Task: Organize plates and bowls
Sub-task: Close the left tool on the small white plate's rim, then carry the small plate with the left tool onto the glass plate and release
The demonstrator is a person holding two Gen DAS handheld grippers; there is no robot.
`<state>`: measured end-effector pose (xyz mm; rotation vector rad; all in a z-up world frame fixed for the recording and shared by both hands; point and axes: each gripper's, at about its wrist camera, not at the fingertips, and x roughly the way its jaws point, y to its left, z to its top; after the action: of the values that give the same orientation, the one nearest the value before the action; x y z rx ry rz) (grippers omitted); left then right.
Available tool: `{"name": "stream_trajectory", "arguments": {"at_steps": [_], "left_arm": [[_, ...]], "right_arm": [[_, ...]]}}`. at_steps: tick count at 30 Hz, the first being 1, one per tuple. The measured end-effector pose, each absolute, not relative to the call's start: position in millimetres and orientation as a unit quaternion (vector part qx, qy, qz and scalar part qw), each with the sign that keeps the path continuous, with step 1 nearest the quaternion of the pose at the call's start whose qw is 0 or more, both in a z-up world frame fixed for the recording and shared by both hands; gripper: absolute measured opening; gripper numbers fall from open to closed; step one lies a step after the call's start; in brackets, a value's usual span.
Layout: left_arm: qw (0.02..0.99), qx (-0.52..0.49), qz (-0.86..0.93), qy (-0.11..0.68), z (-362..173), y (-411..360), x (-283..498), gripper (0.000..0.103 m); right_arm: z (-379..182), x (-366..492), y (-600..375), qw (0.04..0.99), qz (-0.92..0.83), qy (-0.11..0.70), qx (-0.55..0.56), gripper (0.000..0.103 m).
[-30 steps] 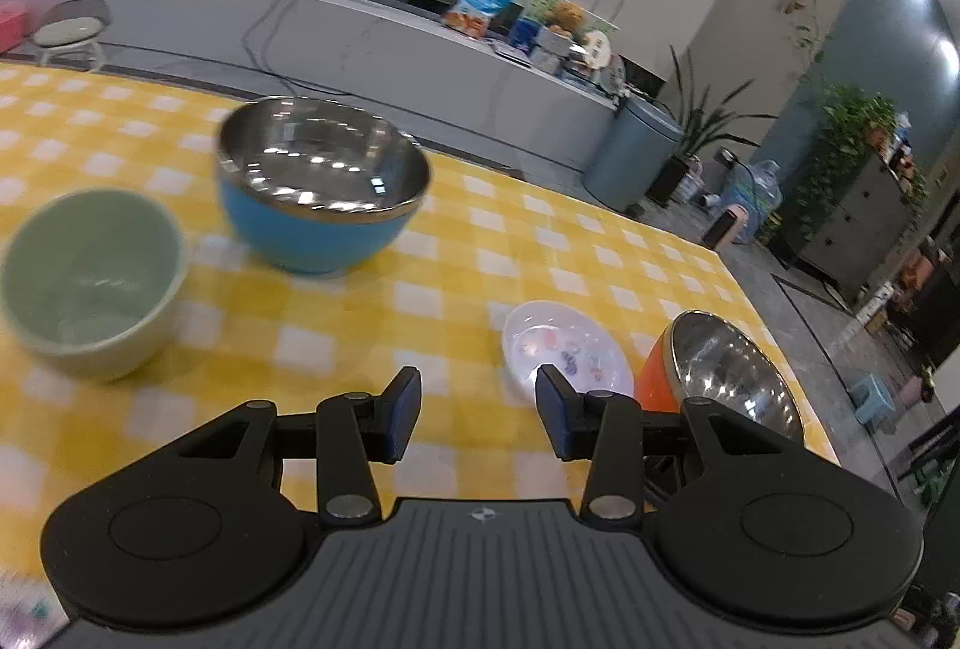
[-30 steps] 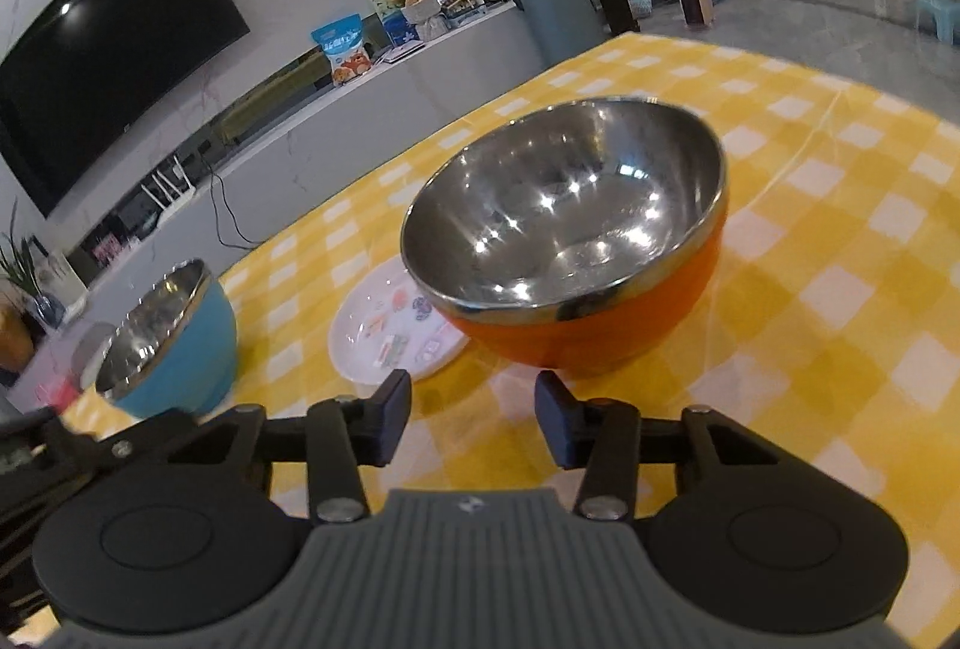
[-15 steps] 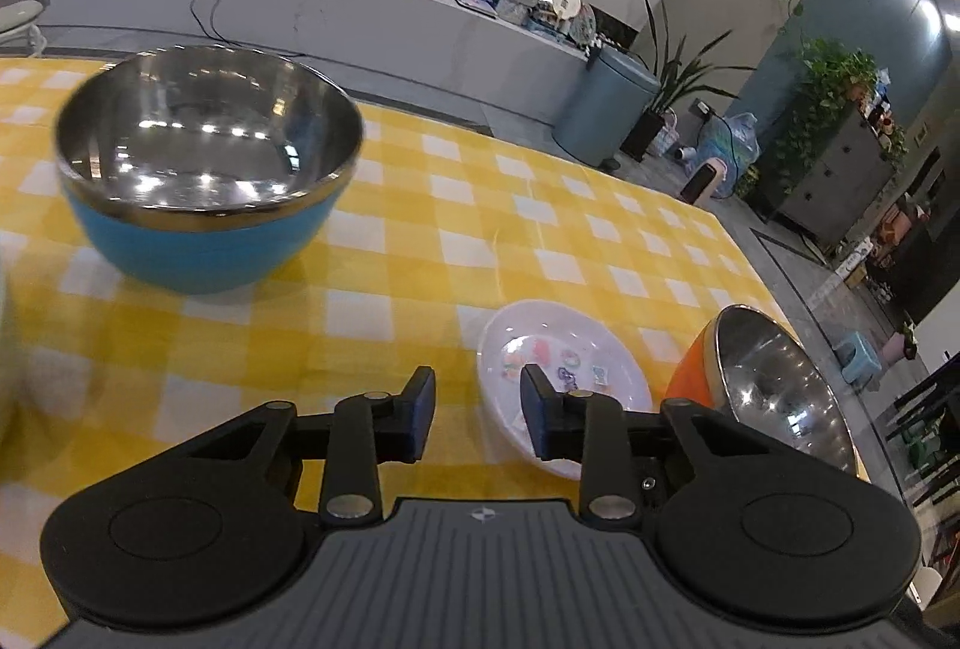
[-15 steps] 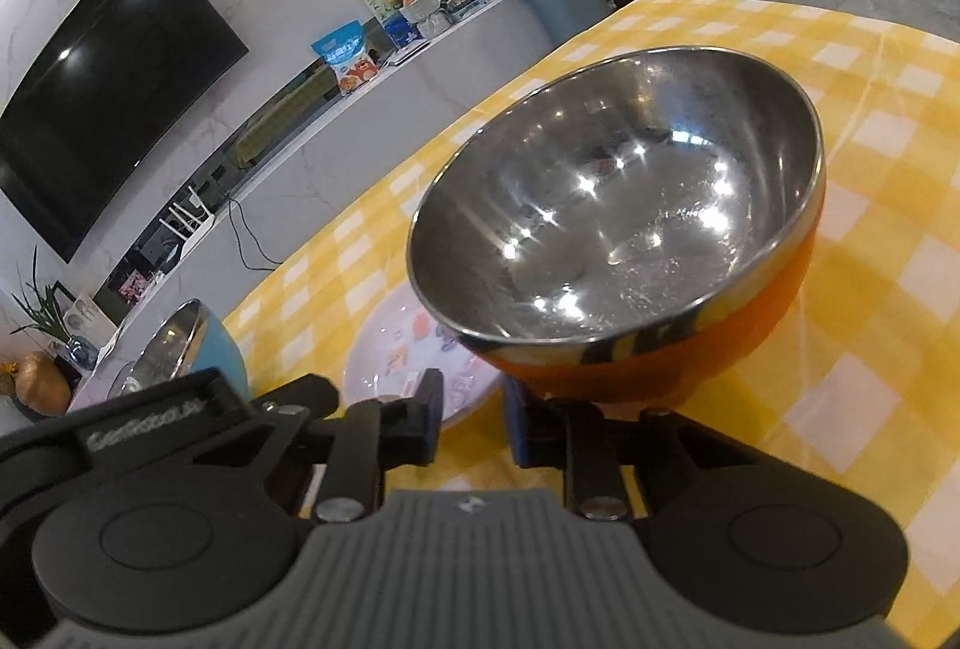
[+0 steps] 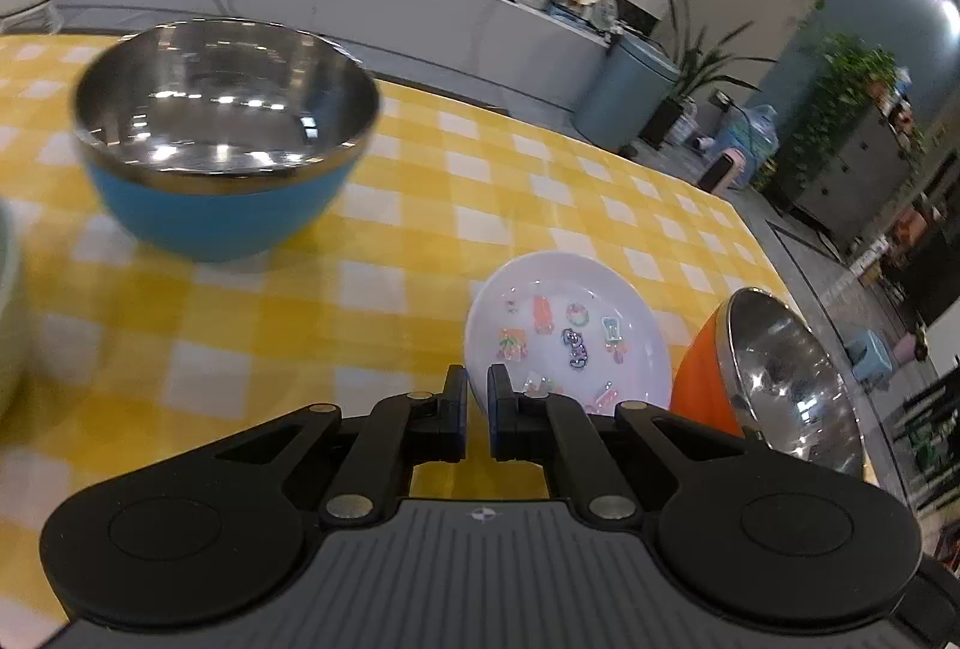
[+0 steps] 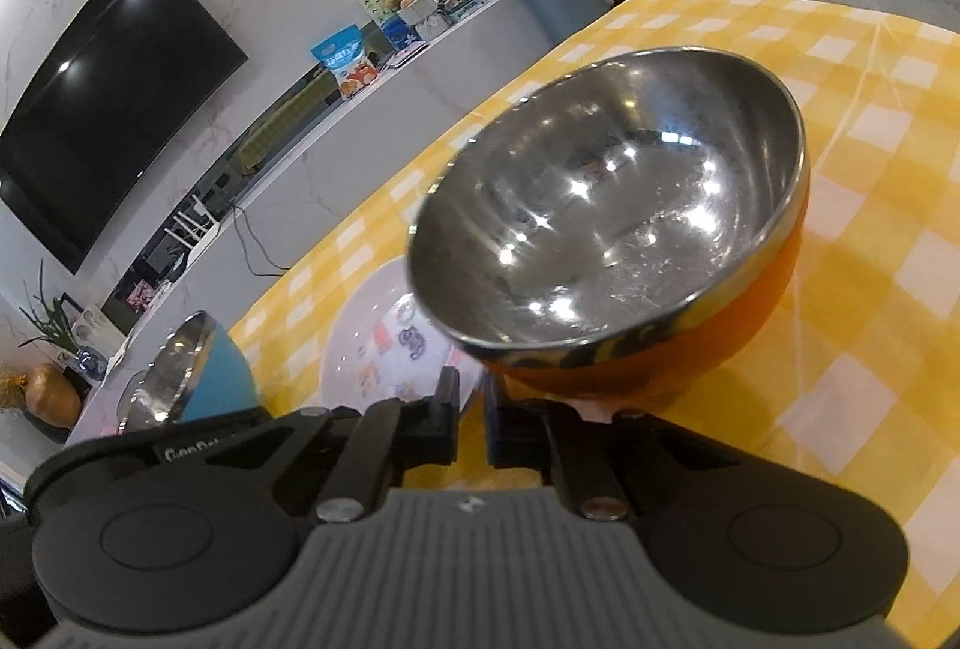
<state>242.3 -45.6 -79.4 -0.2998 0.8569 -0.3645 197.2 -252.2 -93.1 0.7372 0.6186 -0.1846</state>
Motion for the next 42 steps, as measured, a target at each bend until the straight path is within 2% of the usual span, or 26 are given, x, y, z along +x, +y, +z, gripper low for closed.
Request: {"name": "stream_trajectory", "arguments": {"at_steps": [11,27,42], "left_arm": [[0.889,-0.183,-0.097,0.409,-33,4,196,0.005],[0.882,-0.253,0.001,0.398,14,77,89,0.003],[0.826,-0.317,0.063,0.462,-33,130,47,0.004]], "right_arm": [[-68,181,-237,0.856,0.002,0.324,0.402,0.003],[-28,111,-182,0.822,0.143,0.387,0.394,0.002],[-57,97,-145,0.777,0.179,0.477,0.370,0.001]]}}
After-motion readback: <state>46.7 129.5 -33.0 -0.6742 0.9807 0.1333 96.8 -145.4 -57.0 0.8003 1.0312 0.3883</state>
